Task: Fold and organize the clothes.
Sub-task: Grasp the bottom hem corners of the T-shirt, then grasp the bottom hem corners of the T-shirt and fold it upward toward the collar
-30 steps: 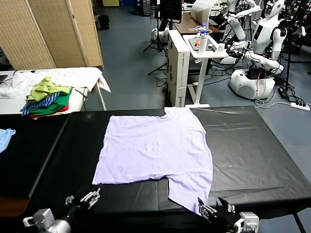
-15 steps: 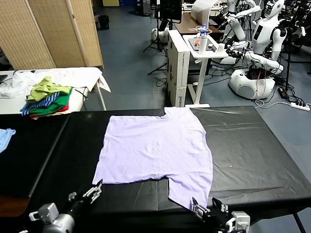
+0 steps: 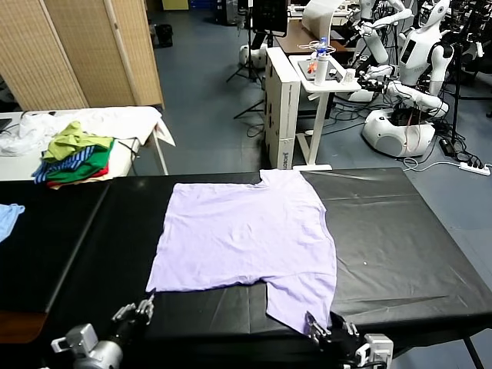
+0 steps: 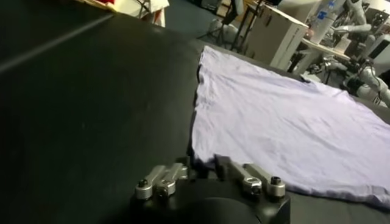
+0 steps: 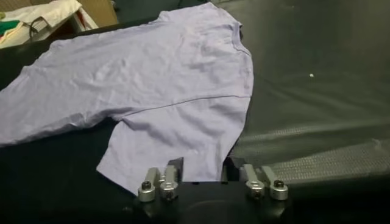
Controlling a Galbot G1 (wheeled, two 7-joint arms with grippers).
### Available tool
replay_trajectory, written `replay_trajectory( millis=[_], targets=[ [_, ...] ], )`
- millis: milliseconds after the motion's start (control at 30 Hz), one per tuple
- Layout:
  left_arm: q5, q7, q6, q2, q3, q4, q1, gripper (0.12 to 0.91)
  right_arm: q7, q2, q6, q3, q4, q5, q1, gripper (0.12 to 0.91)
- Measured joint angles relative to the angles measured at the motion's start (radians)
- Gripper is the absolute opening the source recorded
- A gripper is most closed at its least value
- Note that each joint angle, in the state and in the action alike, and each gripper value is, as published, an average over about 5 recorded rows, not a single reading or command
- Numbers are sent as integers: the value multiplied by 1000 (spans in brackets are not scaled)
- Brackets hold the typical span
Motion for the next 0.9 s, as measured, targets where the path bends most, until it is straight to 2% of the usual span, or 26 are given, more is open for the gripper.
replay_trajectory(
  millis=[267,533,700,900],
  targets=[
    [30,-23,-10,-28,-14,-63,67,146,6,-45,-37,47,72,9,-91,139],
    [51,-55,-26,-50,-42,-144,177,146,0,-77,-44,96,114,60,-162,139],
    [58,-61,-37,-65,-42,-182,210,146,-36,-96,12,117,113,87,-145,139],
    [84,-51,-75,-99,-22,-178,190,146,-85,-132,116,147,84,133,-73,139]
  ],
)
